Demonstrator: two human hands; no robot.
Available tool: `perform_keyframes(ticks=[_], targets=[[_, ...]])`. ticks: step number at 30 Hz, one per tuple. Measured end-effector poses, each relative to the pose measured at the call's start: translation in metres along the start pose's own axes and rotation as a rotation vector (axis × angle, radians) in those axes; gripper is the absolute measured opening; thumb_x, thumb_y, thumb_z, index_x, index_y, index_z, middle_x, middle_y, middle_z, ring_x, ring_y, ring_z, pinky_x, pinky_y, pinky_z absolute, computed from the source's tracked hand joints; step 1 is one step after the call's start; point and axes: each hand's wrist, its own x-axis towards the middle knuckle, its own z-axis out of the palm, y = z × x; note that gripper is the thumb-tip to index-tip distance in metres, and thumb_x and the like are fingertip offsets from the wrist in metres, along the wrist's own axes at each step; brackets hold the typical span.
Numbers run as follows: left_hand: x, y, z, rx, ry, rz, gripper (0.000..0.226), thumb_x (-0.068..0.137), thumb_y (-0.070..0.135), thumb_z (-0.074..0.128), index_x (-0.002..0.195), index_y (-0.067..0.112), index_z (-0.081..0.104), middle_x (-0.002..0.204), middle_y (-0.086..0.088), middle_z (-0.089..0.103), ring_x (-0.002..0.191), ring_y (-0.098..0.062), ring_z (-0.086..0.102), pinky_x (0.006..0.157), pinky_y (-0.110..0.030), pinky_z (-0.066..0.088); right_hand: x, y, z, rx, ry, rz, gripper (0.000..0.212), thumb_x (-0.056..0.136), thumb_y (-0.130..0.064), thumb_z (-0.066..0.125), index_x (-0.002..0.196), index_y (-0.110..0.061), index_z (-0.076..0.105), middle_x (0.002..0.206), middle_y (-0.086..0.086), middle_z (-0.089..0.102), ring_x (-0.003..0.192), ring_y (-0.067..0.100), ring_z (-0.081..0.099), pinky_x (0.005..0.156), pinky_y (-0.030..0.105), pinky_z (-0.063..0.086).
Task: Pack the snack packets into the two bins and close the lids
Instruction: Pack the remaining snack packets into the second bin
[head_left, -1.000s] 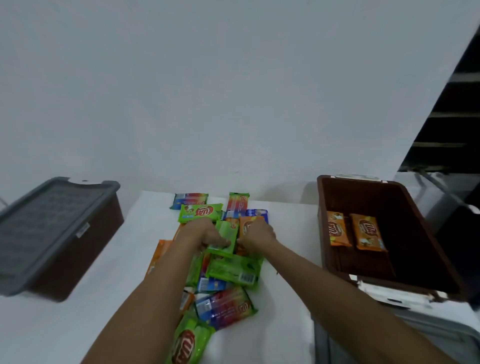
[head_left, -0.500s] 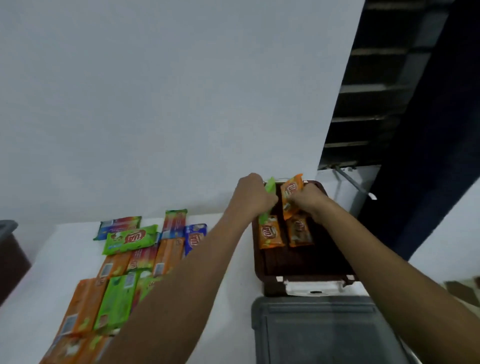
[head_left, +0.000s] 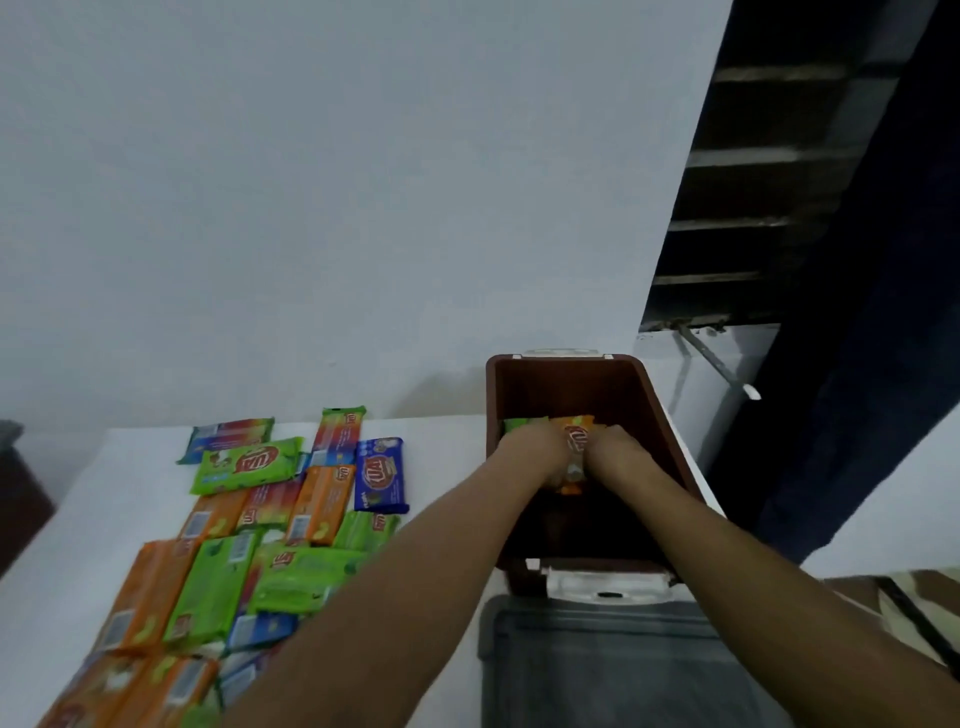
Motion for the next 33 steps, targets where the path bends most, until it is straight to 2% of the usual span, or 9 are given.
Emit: perform_keyframes(ticks=[2, 5, 10, 13, 17, 25, 27, 30, 33], targets=[[-0.021, -0.012, -0.013, -0.188, 0.191, 0.033, 0.028, 0.087, 0.009, 0.061, 0.114, 0.001, 0.063, 0.098, -0.013, 0.063, 0.092, -0.027, 0.061, 0.083, -0.033, 0.051, -0.013, -0.007, -0.007, -0.11, 0.178, -0.142, 0.034, 0.094, -0.009, 0.051, 0.126, 0.0, 0.057, 0.128, 0.017, 0.058, 0.117, 0.032, 0.059, 0.087, 0.036, 0.051], [-0.054, -0.063, -0.022, -0.446, 0.511, -0.069, 0.034, 0.084, 0.002, 0.056, 0.116, 0.009, 0.063, 0.116, -0.01, 0.06, 0.108, -0.027, 0.059, 0.086, -0.033, 0.051, -0.038, -0.043, -0.019, -0.052, 0.427, -0.387, 0.024, 0.089, 0.0, 0.048, 0.108, 0.003, 0.062, 0.108, 0.019, 0.066, 0.102, 0.035, 0.064, 0.069, 0.031, 0.046], [-0.111, -0.178, 0.026, -0.038, -0.08, -0.239, 0.059, 0.071, 0.034, 0.081, 0.123, 0.014, 0.06, 0.124, -0.005, 0.062, 0.11, -0.027, 0.061, 0.083, -0.031, 0.05, -0.072, -0.141, 0.011, 0.055, 0.177, -0.667, 0.018, 0.092, -0.009, 0.049, 0.096, 0.006, 0.06, 0.105, 0.021, 0.065, 0.093, 0.035, 0.064, 0.074, 0.036, 0.051], [-0.128, -0.212, 0.069, 0.016, -0.31, -0.258, 0.082, 0.064, 0.05, 0.083, 0.134, 0.018, 0.053, 0.137, -0.001, 0.053, 0.12, -0.026, 0.055, 0.092, -0.036, 0.049, -0.071, -0.176, 0.053, -0.127, -0.087, -0.613, 0.019, 0.095, -0.021, 0.053, 0.087, -0.004, 0.058, 0.111, 0.017, 0.06, 0.096, 0.028, 0.059, 0.084, 0.034, 0.049], [-0.131, -0.231, 0.105, -0.107, -0.208, -0.255, 0.092, 0.058, 0.045, 0.089, 0.137, 0.021, 0.047, 0.14, -0.003, 0.05, 0.124, -0.028, 0.05, 0.096, -0.04, 0.047, -0.052, -0.194, 0.107, -0.083, -0.122, -0.43, 0.046, 0.089, -0.039, 0.056, 0.123, -0.007, 0.056, 0.124, 0.011, 0.06, 0.113, 0.028, 0.059, 0.085, 0.03, 0.049], [-0.133, -0.249, 0.1, -0.328, 0.044, -0.272, 0.048, 0.063, 0.034, 0.088, 0.098, 0.014, 0.064, 0.101, -0.002, 0.063, 0.094, -0.023, 0.06, 0.073, -0.031, 0.048, -0.053, -0.188, 0.11, 0.378, -0.312, -0.258, 0.028, 0.084, -0.027, 0.066, 0.108, -0.018, 0.054, 0.124, 0.01, 0.059, 0.112, 0.024, 0.058, 0.099, 0.034, 0.048], [-0.134, -0.255, 0.089, -0.378, 0.175, -0.314, 0.037, 0.066, 0.027, 0.086, 0.09, 0.015, 0.06, 0.099, -0.005, 0.062, 0.088, -0.023, 0.061, 0.07, -0.03, 0.047, -0.053, -0.185, 0.106, 0.568, -0.289, -0.218, 0.038, 0.085, -0.014, 0.062, 0.12, -0.005, 0.053, 0.122, 0.014, 0.058, 0.108, 0.027, 0.059, 0.091, 0.037, 0.052], [-0.141, -0.25, 0.055, -0.455, 0.285, -0.351, 0.034, 0.077, 0.025, 0.075, 0.098, 0.012, 0.051, 0.108, -0.008, 0.056, 0.084, -0.025, 0.057, 0.067, -0.032, 0.05, -0.065, -0.179, 0.073, 0.76, -0.333, -0.193, 0.048, 0.091, -0.005, 0.052, 0.136, 0.005, 0.038, 0.107, 0.022, 0.058, 0.073, 0.027, 0.058, 0.047, 0.032, 0.053], [-0.146, -0.217, 0.013, -0.501, 0.432, -0.3, 0.034, 0.082, 0.032, 0.067, 0.099, 0.008, 0.049, 0.103, -0.01, 0.055, 0.083, -0.025, 0.057, 0.067, -0.033, 0.048, -0.077, -0.152, 0.012, 0.874, -0.167, -0.271, 0.06, 0.09, -0.008, 0.056, 0.139, 0.005, 0.024, 0.125, 0.023, 0.052, 0.08, 0.024, 0.056, 0.046, 0.029, 0.045]])
